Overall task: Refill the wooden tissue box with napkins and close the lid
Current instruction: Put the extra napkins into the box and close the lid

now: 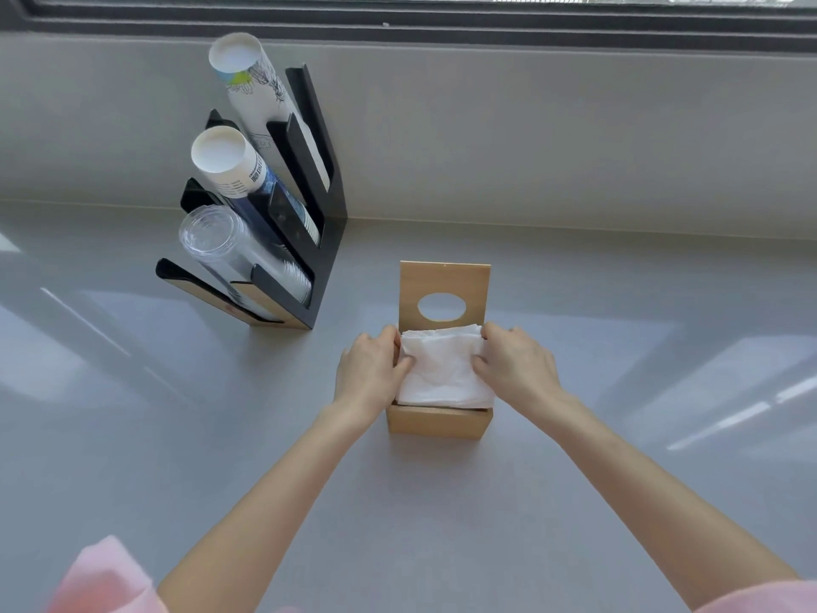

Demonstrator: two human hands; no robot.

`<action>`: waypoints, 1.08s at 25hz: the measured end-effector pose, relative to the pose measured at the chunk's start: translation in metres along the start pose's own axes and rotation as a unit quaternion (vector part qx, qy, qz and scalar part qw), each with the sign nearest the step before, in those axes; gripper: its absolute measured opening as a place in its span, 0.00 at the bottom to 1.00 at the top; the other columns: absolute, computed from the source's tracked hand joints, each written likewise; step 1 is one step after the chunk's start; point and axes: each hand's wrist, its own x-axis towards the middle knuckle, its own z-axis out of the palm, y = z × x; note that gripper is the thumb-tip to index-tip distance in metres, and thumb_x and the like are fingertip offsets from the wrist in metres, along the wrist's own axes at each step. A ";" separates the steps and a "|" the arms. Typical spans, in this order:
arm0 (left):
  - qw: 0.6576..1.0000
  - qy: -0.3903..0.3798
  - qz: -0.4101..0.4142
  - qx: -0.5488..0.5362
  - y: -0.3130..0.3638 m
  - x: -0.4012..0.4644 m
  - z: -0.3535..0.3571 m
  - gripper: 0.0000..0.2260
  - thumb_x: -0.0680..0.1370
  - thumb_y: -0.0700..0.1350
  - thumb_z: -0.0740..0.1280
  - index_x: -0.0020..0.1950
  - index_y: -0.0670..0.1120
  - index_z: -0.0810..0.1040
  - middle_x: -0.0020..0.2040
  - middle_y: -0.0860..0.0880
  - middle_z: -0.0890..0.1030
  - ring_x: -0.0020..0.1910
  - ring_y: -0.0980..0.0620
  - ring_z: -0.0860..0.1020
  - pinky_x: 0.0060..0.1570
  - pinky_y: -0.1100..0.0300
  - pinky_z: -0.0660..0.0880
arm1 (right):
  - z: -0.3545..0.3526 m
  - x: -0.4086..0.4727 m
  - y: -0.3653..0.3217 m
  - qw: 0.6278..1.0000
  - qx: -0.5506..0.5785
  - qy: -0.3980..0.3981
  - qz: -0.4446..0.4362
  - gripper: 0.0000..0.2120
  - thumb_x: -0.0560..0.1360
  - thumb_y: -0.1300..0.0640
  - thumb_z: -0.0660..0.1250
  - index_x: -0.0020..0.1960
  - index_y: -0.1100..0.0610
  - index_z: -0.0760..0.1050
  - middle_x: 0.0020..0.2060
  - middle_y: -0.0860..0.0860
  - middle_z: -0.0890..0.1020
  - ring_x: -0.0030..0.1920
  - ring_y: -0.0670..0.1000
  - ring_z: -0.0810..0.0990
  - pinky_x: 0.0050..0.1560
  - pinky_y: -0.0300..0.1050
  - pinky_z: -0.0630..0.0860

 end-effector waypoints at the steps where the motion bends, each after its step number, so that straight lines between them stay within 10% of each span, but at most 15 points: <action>1: 0.999 0.004 0.017 0.037 0.001 0.000 0.000 0.10 0.77 0.48 0.61 0.50 0.42 0.71 0.48 0.42 0.80 0.49 0.42 0.74 0.41 0.55 0.66 | 0.000 0.000 -0.002 1.000 -0.016 0.000 -0.011 0.05 0.74 0.61 0.57 0.42 0.57 0.60 0.37 0.54 0.68 0.42 0.59 0.69 0.37 0.46 0.61; 8: 0.974 -0.024 0.080 0.212 0.011 0.000 0.008 0.07 0.76 0.43 0.58 0.52 0.41 0.70 0.48 0.42 0.79 0.52 0.43 0.72 0.45 0.55 0.64 | 0.008 0.003 -0.010 0.991 -0.116 -0.044 -0.039 0.19 0.73 0.67 0.57 0.30 0.57 0.51 0.29 0.51 0.63 0.40 0.59 0.68 0.26 0.43 0.53; 14: 0.943 -0.083 0.090 0.309 0.020 0.008 0.011 0.08 0.75 0.38 0.61 0.54 0.41 0.71 0.51 0.44 0.81 0.55 0.45 0.74 0.43 0.57 0.56 | 0.016 0.008 -0.024 0.980 -0.167 -0.097 -0.047 0.05 0.72 0.70 0.60 0.41 0.62 0.69 0.54 0.57 0.78 0.54 0.59 0.78 0.36 0.44 0.63; 20: 0.939 -0.128 0.093 0.305 0.024 0.008 0.002 0.09 0.76 0.38 0.58 0.54 0.41 0.72 0.51 0.43 0.81 0.53 0.44 0.74 0.45 0.57 0.57 | 0.007 0.002 -0.016 0.990 -0.110 -0.083 -0.027 0.20 0.73 0.69 0.58 0.30 0.57 0.52 0.33 0.54 0.67 0.41 0.60 0.69 0.29 0.43 0.59; 24: 0.950 -0.080 0.110 0.281 0.023 0.004 -0.008 0.10 0.77 0.40 0.58 0.57 0.42 0.72 0.53 0.44 0.79 0.53 0.43 0.74 0.46 0.55 0.60 | -0.005 -0.005 -0.007 0.994 -0.068 -0.039 -0.076 0.01 0.74 0.65 0.57 0.44 0.62 0.66 0.43 0.57 0.74 0.46 0.60 0.72 0.34 0.47 0.66; 27: 0.948 -0.069 0.149 0.272 0.026 0.007 -0.006 0.12 0.78 0.42 0.58 0.59 0.43 0.73 0.57 0.45 0.78 0.57 0.44 0.72 0.54 0.54 0.63 | -0.005 -0.008 -0.005 0.981 -0.103 -0.062 -0.154 0.14 0.76 0.62 0.55 0.59 0.59 0.72 0.56 0.55 0.78 0.57 0.58 0.74 0.51 0.50 0.69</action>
